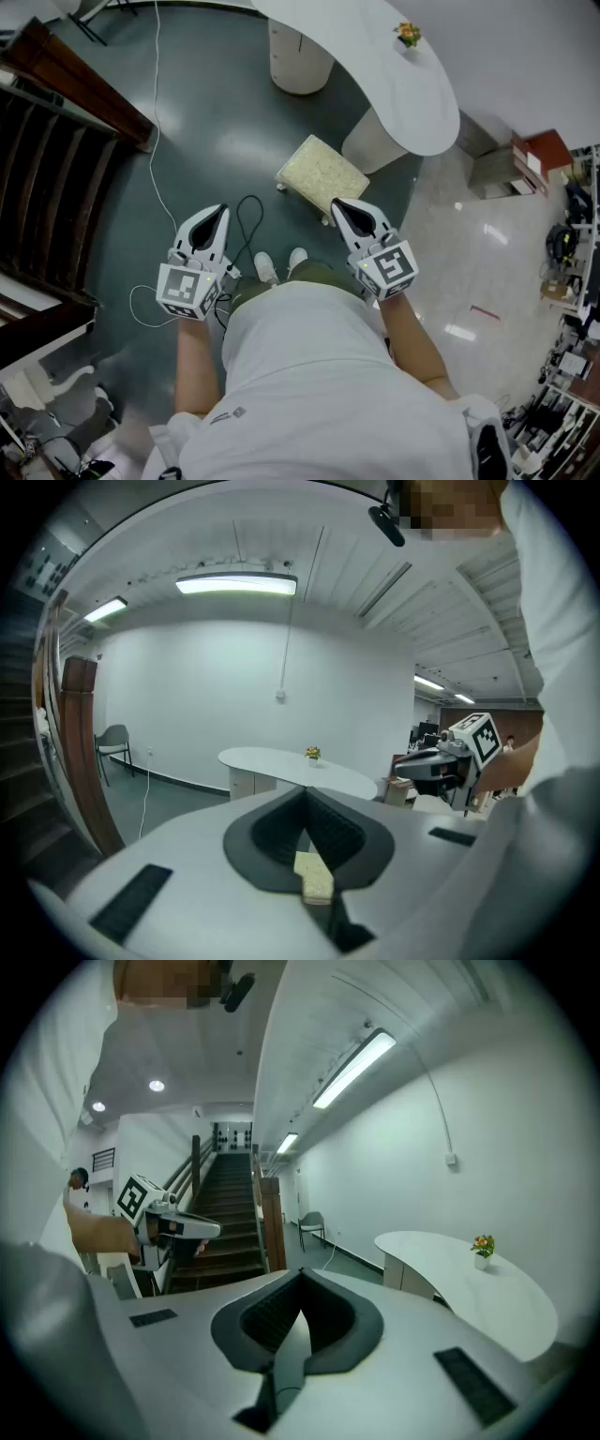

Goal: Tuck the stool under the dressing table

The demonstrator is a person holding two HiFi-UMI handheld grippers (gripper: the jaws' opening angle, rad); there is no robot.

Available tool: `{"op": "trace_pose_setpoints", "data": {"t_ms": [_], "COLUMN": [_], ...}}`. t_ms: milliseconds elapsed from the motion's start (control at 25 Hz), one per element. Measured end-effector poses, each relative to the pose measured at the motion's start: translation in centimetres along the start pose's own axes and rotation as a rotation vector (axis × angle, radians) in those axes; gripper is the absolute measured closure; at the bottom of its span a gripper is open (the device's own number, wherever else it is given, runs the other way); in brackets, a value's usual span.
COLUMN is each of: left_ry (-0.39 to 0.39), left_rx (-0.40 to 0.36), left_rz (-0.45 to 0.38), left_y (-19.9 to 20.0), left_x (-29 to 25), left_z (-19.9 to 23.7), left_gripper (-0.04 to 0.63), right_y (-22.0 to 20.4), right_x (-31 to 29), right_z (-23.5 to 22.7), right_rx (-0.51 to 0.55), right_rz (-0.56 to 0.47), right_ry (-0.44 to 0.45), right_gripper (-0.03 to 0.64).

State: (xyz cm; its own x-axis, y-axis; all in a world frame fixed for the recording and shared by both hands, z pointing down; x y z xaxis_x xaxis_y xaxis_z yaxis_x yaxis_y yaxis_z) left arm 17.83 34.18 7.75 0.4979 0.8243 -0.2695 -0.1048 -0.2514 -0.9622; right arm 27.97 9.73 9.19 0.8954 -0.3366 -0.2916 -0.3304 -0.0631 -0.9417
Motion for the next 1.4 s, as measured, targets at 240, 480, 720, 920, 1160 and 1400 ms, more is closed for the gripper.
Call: {"op": "trace_pose_setpoints", "data": {"t_ms": [240, 480, 720, 920, 1160, 1400], "left_ry": [0.021, 0.027, 0.020, 0.016, -0.052, -0.200], "left_rx": [0.012, -0.014, -0.007, 0.021, -0.007, -0.083], "left_rz": [0.030, 0.089, 0.103, 0.113, 0.119, 0.145], "left_y": [0.0, -0.9, -1.7, -2.8, -3.3, -3.5], "left_x": [-1.4, -2.2, -3.7, -4.8, -6.6, -9.7], "left_z": [-3.7, -4.3, -1.6, 3.9, 13.7, 20.6], "left_gripper": [0.594, 0.594, 0.594, 0.594, 0.594, 0.594], "right_y": [-1.4, -1.8, -1.6, -0.6, 2.3, 3.2], "right_x": [2.5, 1.9, -1.0, -5.8, -14.2, -20.3], "right_z": [-2.6, -3.9, -4.9, -5.0, -4.0, -3.0], "right_rx": [-0.023, -0.028, -0.045, -0.047, -0.008, -0.040], "right_rz": [-0.007, -0.015, 0.012, 0.032, 0.059, 0.075], "right_ry": [0.013, 0.023, 0.011, -0.021, -0.083, -0.183], "right_gripper": [0.607, 0.607, 0.607, 0.606, 0.606, 0.606]}}
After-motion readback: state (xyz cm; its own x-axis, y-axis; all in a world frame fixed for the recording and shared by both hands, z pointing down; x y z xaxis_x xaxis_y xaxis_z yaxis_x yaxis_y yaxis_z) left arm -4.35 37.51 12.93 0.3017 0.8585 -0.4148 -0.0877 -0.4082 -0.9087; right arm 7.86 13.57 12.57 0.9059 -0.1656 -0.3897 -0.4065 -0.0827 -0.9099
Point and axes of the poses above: the fingertips, and each gripper's own axes: x backward along the fingers, z to its left, y out of its top, the point moved 6 cm from there along x, backward along the fingers, and after that the axes turned 7 degrees about -x, right-handed, at the moved point
